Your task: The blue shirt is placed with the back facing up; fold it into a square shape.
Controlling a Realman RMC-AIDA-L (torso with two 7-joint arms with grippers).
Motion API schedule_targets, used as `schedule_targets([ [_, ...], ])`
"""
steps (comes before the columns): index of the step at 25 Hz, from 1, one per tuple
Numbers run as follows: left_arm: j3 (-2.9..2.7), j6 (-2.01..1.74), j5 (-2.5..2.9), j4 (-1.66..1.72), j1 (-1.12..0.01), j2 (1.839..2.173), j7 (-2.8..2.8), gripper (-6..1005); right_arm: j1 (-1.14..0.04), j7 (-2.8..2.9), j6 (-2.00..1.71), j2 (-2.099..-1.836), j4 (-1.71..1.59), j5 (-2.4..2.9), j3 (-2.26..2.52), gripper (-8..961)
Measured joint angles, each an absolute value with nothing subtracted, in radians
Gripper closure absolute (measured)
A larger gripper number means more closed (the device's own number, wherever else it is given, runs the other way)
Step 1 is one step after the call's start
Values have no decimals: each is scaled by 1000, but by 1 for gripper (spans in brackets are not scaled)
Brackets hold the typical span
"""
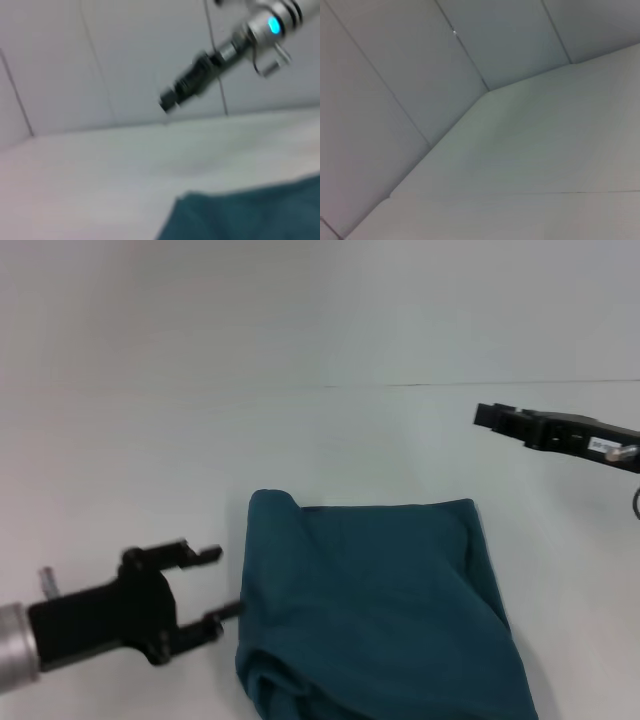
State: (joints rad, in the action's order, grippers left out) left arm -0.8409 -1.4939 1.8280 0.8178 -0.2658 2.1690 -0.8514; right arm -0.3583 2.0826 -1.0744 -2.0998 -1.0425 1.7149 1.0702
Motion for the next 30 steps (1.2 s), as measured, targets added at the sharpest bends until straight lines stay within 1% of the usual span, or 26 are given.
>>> schedule_targets([
  [9,-627,-1716,1703,779,-266,2163,-860,421,-408,2059,-1081,-2091,-1042,1735,1120,642],
  [12,-620,-1719,1695,769,-265,2163,-864,435,-427,2043,-1095,-2090,-1045,1799,1183,666],
  [16,-610,-1722,1658,753,-264,2164,-899,454,-454,2075,-1107,-2096,-1048,1911,1288,697],
  [22,-541,-1742,1589,725,-263,2162,-938,513,-469,2090,-1185,-2096,-1051,1921,1335,753],
  [28,-484,-1739,1576,686,-268,2163,-928,538,-496,2148,-1254,-2095,-1044,1935,1418,816],
  [30,-471,-1743,1567,685,-266,2163,-927,546,-505,2173,-1256,-2096,-1041,1936,1459,816],
])
